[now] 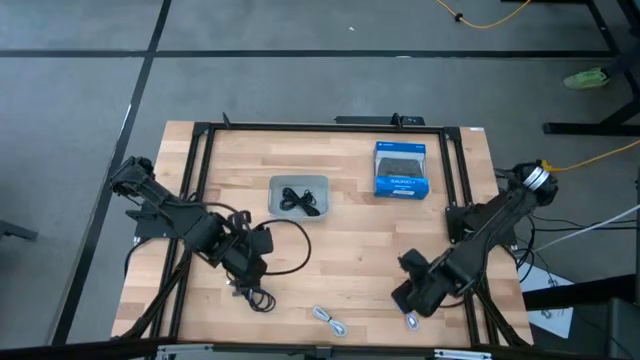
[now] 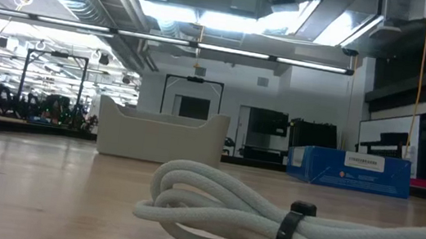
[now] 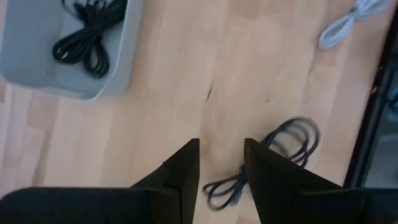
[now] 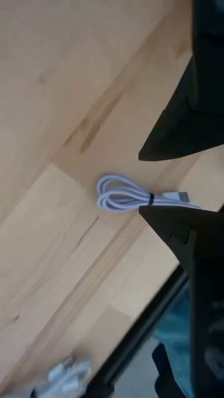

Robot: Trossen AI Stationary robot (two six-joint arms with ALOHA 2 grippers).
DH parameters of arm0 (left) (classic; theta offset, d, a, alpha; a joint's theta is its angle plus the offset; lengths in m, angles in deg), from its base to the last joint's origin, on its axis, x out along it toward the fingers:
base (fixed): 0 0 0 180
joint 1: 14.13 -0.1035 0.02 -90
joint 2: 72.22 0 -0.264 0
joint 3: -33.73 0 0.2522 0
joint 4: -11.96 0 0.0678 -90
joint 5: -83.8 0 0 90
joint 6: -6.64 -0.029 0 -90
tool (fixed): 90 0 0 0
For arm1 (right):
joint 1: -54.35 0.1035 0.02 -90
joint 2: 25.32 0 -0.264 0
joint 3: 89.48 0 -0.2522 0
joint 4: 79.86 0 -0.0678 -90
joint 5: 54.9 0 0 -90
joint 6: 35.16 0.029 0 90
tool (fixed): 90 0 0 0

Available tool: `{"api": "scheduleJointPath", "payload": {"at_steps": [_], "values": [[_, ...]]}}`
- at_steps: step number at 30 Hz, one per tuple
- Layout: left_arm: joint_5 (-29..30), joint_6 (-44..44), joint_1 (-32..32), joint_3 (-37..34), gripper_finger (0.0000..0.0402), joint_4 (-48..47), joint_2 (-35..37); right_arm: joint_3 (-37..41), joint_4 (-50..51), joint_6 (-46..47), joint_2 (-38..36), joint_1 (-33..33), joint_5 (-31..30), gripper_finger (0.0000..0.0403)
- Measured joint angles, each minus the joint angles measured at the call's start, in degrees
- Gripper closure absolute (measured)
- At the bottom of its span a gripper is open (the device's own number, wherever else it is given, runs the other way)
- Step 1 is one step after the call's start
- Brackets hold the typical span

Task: Pick and place USB-C Cables
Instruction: Put the black charger cable into the gray container

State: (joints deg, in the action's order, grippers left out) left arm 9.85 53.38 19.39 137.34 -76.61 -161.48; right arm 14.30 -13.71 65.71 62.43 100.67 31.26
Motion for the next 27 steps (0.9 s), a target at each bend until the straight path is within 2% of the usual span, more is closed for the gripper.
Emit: {"api": "scheduleJointPath", "payload": {"at_steps": [6, 13, 15, 18, 20, 27], "values": [[0.10, -2.70, 2.35, -3.74, 0.0282, 8.77, -2.14, 0.00, -3.13, 0.81, 4.35, 1.17, 0.21, 0.0273], [-0.67, -5.03, 4.18, -9.30, 0.0282, 10.76, -8.85, 0.00, -3.83, 0.77, 5.64, 1.18, 0.29, 0.0273], [-3.03, -5.04, 4.18, -10.36, 0.0282, 11.47, -11.31, 0.00, -3.89, 0.77, 5.68, 1.18, 0.29, 0.0273], [-11.00, -6.02, 4.16, -11.49, 0.0282, 10.38, -14.83, 0.00, -4.01, 0.74, 5.68, 1.18, 0.32, 0.0273], [-14.32, -6.67, 4.20, -11.58, 0.0282, 10.31, -16.59, 0.00, -4.06, 0.70, 5.68, 1.18, 0.32, 0.0273], [-14.24, -7.56, 4.13, -11.49, 0.0282, 10.25, -17.22, 0.00, -4.01, 0.68, 5.68, 1.18, -0.75, 0.0273]]}}
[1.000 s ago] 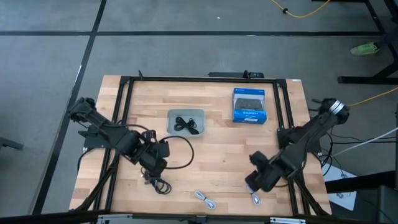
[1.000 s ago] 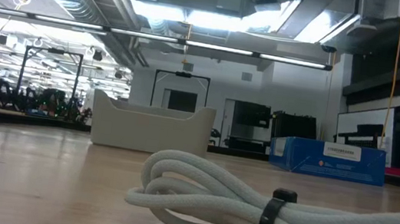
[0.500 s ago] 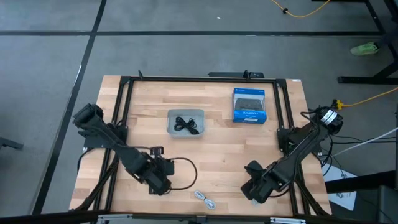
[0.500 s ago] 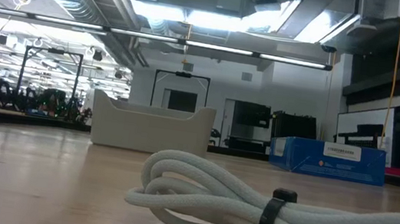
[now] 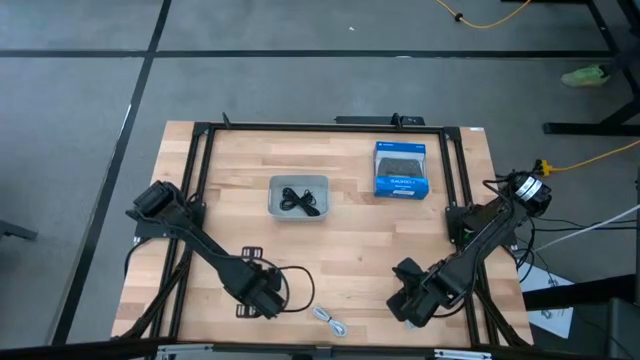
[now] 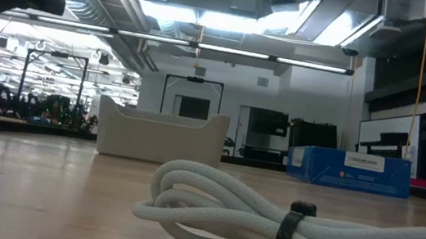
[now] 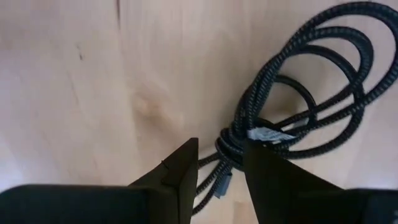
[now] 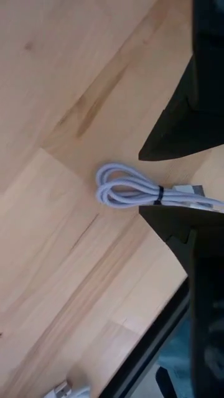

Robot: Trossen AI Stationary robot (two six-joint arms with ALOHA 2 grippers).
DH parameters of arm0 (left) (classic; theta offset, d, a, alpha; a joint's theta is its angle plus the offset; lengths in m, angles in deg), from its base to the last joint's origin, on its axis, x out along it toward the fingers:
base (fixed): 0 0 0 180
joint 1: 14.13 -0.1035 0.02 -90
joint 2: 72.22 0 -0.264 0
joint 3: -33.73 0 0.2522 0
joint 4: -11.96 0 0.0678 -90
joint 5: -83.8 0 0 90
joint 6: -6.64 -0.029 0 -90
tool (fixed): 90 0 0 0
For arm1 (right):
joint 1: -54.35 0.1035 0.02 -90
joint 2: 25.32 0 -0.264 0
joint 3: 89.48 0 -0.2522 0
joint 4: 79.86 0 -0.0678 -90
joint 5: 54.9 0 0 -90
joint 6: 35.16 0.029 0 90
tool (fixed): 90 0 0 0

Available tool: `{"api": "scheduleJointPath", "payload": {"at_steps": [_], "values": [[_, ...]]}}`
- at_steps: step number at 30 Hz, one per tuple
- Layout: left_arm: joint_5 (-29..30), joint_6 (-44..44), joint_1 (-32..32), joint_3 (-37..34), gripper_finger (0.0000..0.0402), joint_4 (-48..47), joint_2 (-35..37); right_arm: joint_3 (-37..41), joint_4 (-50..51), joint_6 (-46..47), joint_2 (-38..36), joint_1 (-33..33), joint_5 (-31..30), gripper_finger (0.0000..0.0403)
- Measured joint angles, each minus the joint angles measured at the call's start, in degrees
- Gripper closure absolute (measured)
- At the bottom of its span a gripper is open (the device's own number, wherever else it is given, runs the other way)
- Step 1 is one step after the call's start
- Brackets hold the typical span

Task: Pick and place USB-C Cables
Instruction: Put the black charger cable into the gray container

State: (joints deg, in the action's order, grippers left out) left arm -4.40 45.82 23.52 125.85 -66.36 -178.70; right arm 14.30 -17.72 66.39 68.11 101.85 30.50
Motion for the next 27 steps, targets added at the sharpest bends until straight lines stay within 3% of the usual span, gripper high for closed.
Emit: {"api": "scheduleJointPath", "payload": {"at_steps": [7, 14, 27], "values": [[-9.75, -0.81, 0.70, 0.02, 0.0282, -1.59, 0.19, 0.00, -0.02, -0.02, 0.00, -0.02, -0.92, 0.0273], [-4.08, -1.72, 2.23, 0.00, 0.0282, 0.47, 0.19, 0.00, -0.03, -0.02, -0.02, -0.02, -1.40, 0.0273], [-3.92, -7.83, 4.12, 0.04, 0.0282, 2.54, -0.27, 0.00, -0.96, -0.02, -0.04, -0.02, -1.40, 0.0273]]}}
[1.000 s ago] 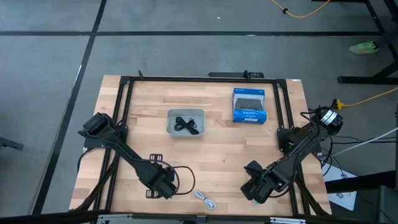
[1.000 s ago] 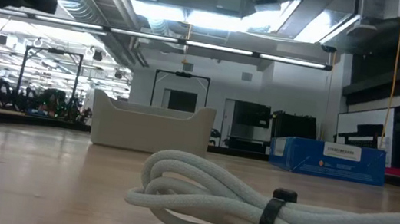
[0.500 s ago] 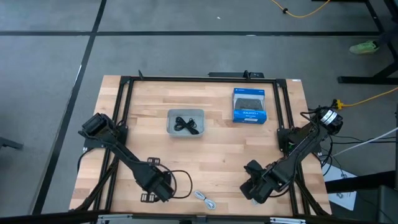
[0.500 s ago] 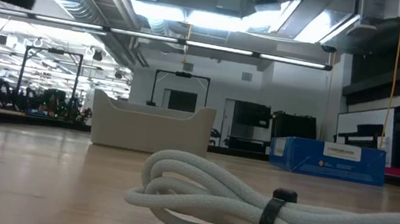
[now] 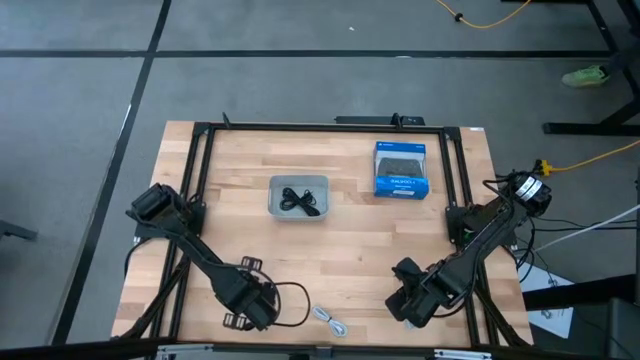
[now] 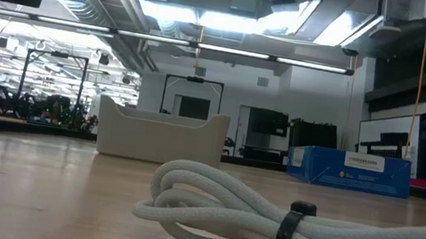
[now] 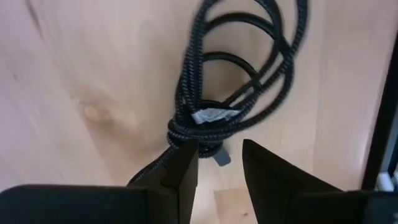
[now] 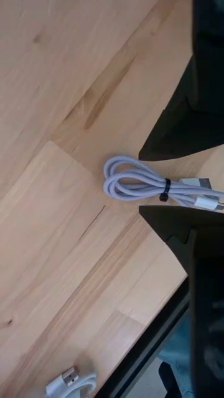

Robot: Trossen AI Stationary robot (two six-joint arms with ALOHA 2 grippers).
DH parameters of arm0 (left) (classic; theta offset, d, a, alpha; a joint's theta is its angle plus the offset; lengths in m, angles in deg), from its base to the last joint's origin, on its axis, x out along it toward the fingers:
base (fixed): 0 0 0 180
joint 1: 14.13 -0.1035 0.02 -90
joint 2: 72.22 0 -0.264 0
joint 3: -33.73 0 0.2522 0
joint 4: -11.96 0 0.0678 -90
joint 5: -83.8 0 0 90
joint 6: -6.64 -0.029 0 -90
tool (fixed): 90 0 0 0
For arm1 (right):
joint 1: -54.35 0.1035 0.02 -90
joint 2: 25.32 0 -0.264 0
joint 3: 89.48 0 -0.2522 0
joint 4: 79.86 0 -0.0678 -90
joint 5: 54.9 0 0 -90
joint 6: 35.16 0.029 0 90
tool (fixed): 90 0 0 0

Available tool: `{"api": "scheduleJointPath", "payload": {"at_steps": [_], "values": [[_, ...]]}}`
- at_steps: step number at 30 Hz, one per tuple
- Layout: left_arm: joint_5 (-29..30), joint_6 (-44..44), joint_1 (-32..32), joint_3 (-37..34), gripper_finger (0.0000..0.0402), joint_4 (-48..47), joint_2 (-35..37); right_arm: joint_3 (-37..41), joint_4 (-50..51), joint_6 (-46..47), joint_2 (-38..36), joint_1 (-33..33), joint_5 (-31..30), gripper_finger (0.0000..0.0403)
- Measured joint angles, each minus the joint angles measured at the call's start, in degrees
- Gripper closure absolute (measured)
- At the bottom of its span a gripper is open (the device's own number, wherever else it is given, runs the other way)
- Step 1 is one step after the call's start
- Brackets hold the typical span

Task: Pick and place USB-C Cables
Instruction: Put the black charger cable into the gray container

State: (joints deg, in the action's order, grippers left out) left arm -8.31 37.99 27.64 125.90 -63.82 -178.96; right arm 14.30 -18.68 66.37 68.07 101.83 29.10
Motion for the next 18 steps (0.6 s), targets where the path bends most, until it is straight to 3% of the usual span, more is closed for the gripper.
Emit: {"api": "scheduleJointPath", "payload": {"at_steps": [18], "values": [[4.55, -6.51, 0.91, 0.04, 0.0282, 4.09, -2.58, 0.00, -0.09, 0.00, 0.00, 0.02, -0.02, 0.0273]]}}
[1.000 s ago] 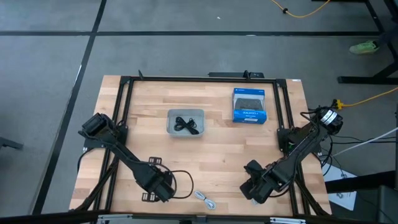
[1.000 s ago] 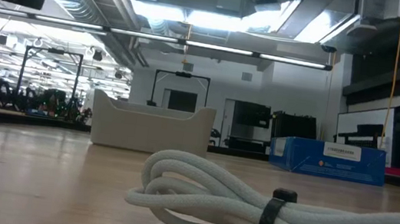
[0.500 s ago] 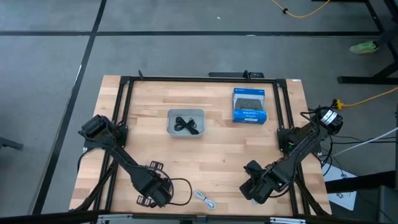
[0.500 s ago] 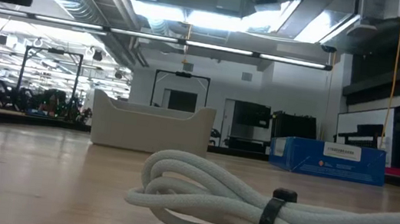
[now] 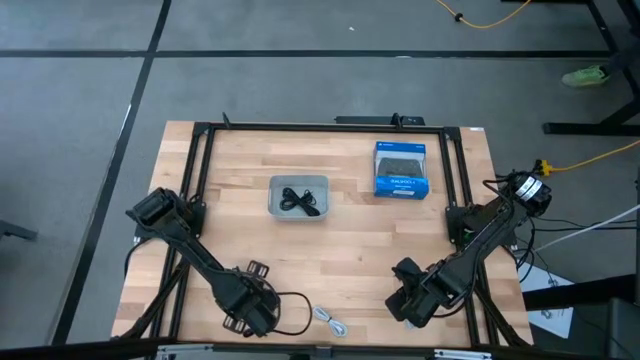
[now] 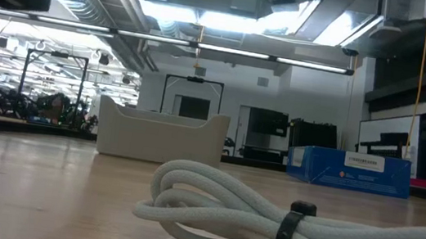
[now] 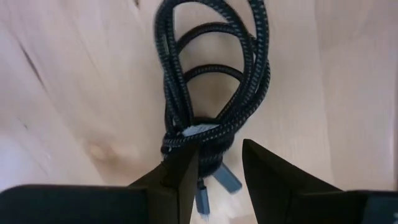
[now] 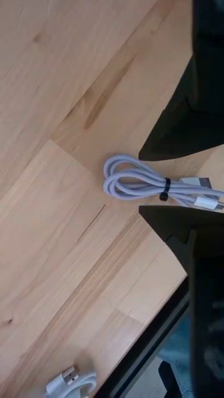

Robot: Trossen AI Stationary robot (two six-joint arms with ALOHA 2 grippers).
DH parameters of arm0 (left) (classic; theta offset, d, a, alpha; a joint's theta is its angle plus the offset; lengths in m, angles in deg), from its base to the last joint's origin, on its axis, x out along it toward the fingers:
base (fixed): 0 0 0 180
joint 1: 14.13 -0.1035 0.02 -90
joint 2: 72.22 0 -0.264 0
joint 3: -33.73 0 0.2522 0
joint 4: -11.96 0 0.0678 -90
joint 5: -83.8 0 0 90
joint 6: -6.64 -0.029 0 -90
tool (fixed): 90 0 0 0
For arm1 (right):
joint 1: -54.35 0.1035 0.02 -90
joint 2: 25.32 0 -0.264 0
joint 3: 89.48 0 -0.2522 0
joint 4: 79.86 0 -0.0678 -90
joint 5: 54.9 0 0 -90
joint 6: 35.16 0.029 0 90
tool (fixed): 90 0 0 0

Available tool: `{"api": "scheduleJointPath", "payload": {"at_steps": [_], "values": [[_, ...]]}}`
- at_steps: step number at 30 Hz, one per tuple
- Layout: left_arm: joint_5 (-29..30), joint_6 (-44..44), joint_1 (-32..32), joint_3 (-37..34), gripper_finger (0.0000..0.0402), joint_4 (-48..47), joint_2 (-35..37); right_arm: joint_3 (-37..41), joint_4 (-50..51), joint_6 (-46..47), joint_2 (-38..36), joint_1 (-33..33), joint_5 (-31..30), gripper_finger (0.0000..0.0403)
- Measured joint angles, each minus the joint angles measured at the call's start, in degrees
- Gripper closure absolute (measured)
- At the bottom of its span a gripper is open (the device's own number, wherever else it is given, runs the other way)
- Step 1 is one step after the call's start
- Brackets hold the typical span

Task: Pick and place USB-C Cables
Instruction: Put the black charger cable into the gray container

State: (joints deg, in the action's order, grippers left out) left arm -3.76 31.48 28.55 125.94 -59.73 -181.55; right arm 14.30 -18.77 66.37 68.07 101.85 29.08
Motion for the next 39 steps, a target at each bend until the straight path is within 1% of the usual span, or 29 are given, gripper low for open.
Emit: {"api": "scheduleJointPath", "payload": {"at_steps": [6, 14, 20, 25, 31, 39], "values": [[1.54, 0.04, 0.02, 0.09, 0.0282, 0.30, -2.04, 0.00, 0.00, 0.00, 0.00, -0.02, -0.02, 0.0273], [6.63, 0.33, -0.34, -0.02, 0.0282, 1.04, -2.07, 0.00, 0.00, 0.00, 0.00, 0.00, -0.04, 0.0273], [9.42, 0.35, -1.78, -0.04, 0.0282, 4.46, -2.09, 0.00, -0.08, 0.00, 0.00, 0.00, -0.04, 0.0273], [9.38, 0.25, -3.25, -0.06, 0.0282, 7.47, -2.11, 0.00, -0.74, 0.00, -0.01, -0.02, -0.04, 0.0273], [8.17, 0.24, -3.98, -0.33, 0.0282, 8.41, -2.11, 0.00, -0.94, -0.03, -0.02, 0.01, -0.04, 0.0273], [4.98, 0.48, -4.07, -5.37, 0.0282, 14.62, -2.09, 0.00, -0.92, -0.07, -0.01, 0.02, -0.04, 0.0273]]}}
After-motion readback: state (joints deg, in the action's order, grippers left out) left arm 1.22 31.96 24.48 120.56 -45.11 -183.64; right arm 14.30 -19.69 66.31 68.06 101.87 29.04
